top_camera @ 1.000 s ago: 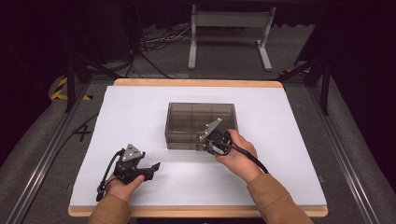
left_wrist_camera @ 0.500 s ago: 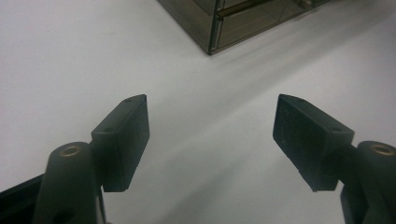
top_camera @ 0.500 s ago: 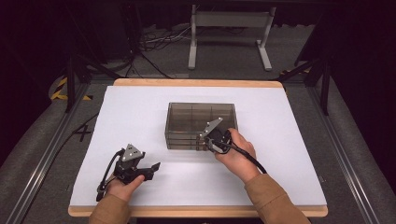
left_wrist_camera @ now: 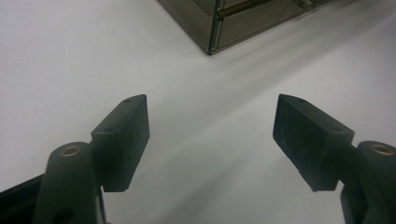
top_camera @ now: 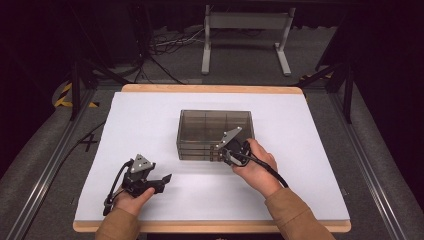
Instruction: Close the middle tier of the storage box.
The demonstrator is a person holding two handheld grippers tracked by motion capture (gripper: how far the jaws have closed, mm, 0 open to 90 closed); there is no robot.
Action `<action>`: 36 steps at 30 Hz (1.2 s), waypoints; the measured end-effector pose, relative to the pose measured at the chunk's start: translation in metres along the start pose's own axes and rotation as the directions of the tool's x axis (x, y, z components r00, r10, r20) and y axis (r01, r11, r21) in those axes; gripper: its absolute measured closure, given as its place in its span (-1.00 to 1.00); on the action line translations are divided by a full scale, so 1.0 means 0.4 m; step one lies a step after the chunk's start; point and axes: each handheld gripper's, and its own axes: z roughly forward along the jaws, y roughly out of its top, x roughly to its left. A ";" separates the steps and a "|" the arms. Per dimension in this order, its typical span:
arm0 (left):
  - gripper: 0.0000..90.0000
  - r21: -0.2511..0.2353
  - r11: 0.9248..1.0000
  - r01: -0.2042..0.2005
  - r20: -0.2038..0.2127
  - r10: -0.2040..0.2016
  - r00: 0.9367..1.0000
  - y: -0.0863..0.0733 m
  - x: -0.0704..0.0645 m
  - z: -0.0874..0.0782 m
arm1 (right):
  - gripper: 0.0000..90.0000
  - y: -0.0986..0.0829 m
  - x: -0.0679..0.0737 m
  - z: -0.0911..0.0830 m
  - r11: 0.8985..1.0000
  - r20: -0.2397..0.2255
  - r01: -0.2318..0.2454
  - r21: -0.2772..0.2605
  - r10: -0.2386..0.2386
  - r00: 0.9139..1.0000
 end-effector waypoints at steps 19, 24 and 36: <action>-0.38 -0.004 1.000 0.005 -0.002 -0.005 1.000 0.000 0.001 -0.001 | 0.07 -0.049 -0.009 -0.084 0.988 -0.133 -0.082 -0.129 0.064 0.989; -0.38 -0.004 1.000 0.005 -0.003 -0.005 1.000 0.000 0.001 -0.001 | 0.02 -0.064 -0.010 -0.100 0.987 -0.146 -0.086 -0.133 0.066 0.987; -0.38 -0.002 1.000 0.004 -0.004 -0.004 1.000 0.000 0.001 0.000 | -0.02 -0.115 -0.030 -0.135 0.983 -0.146 -0.109 -0.147 0.088 0.985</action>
